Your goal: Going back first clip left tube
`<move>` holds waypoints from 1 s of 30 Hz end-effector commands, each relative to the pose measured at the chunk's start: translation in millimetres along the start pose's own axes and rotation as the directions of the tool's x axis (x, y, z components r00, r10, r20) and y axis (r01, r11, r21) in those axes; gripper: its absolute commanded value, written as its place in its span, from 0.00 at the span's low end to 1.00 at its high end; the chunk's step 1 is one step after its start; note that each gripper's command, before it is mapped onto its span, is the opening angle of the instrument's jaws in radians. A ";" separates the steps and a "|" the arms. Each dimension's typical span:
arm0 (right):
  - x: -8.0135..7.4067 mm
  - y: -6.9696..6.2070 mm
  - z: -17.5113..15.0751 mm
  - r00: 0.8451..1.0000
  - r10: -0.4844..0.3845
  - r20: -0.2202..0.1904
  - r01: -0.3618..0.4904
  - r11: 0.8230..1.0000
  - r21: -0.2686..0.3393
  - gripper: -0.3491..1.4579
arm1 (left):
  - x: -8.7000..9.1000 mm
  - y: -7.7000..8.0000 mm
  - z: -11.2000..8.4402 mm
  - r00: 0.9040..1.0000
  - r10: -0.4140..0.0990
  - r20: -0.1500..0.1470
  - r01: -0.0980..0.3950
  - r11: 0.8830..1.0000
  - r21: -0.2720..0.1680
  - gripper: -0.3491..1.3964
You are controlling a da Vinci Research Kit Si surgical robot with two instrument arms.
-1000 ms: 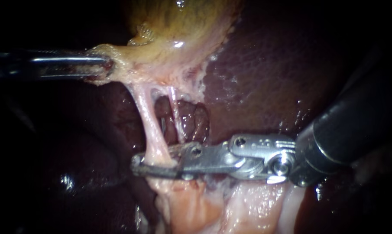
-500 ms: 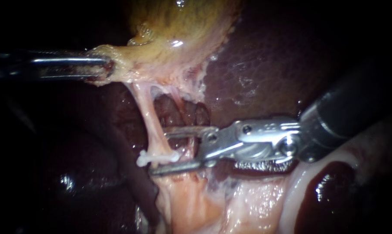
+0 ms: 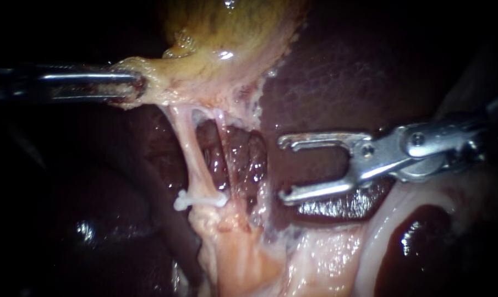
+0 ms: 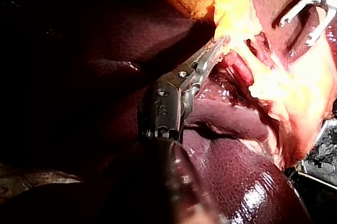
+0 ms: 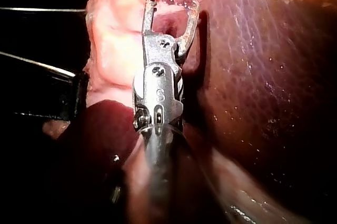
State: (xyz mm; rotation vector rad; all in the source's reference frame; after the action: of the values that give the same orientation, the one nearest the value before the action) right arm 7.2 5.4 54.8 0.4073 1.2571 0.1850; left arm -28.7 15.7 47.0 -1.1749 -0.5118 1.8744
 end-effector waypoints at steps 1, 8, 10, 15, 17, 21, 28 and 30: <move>-0.2 0.0 -0.3 1.000 0.001 0.000 -0.001 1.000 0.001 0.47 | 0.0 0.0 0.3 1.000 -0.001 0.000 0.001 1.000 0.002 0.00; -0.5 0.0 -1.1 1.000 0.000 0.000 0.000 1.000 0.004 0.47 | 0.0 0.0 2.1 1.000 -0.001 -0.004 0.001 1.000 0.010 0.00; -0.5 0.0 -1.1 1.000 0.000 0.000 0.000 1.000 0.004 0.47 | -0.1 -0.4 3.0 1.000 0.000 -0.004 0.000 1.000 0.011 0.00; -0.5 0.0 -1.2 1.000 0.000 0.000 0.000 1.000 0.004 0.47 | -0.9 -1.2 5.6 1.000 0.005 -0.004 -0.005 1.000 0.004 0.00; -0.6 0.0 -1.2 1.000 0.000 0.000 0.000 1.000 0.004 0.47 | -1.1 -1.3 6.4 1.000 0.006 -0.003 -0.006 1.000 -0.001 0.00; -0.6 0.0 -1.2 1.000 0.000 0.000 0.000 1.000 0.004 0.47 | -1.3 -1.2 7.5 1.000 0.007 -0.003 -0.007 1.000 -0.005 0.00; -0.3 -0.2 -1.1 1.000 0.000 -0.001 0.000 1.000 0.005 0.47 | -1.3 -1.2 7.3 1.000 0.008 -0.003 -0.008 1.000 -0.006 0.00; 0.0 -0.6 -1.0 1.000 0.001 -0.002 -0.001 1.000 0.011 0.47 | -1.3 -1.2 7.2 1.000 0.008 -0.002 -0.008 1.000 -0.006 0.00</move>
State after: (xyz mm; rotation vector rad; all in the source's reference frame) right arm 6.5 4.9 54.0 0.4282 1.2623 0.1791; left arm -34.0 15.9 52.1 -1.1831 -0.5127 1.8791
